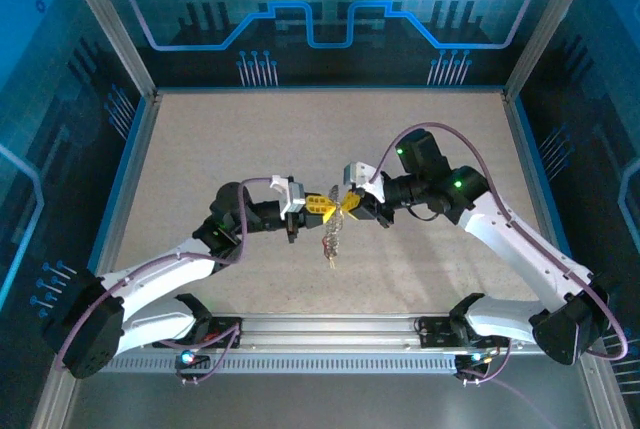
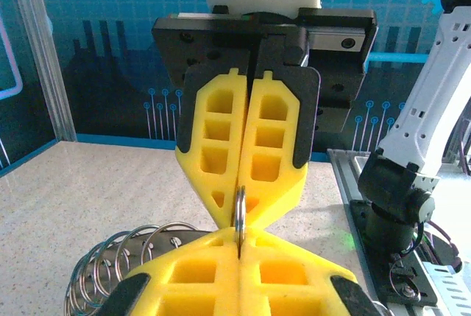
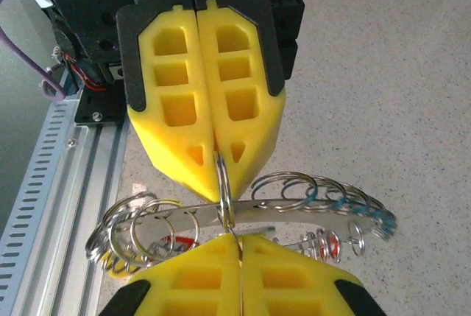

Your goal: Put the keys on the keyring

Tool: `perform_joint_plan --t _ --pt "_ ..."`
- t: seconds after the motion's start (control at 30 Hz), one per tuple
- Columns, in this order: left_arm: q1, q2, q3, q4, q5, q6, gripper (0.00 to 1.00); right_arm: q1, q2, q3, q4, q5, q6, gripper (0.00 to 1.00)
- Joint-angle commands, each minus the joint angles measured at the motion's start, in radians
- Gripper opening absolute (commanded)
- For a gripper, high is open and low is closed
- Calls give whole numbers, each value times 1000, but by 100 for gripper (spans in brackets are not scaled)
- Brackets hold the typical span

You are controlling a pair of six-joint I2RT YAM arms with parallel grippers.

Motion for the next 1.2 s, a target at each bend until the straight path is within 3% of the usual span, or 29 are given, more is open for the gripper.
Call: perform_joint_plan --t 0.0,1.17 --pt "-7 10 -1 132 19 -27 0 -8 -5 -3 45 -64 24 8" --pt "-12 100 7 216 15 -94 0 -6 -39 -28 79 -185 -27 14"
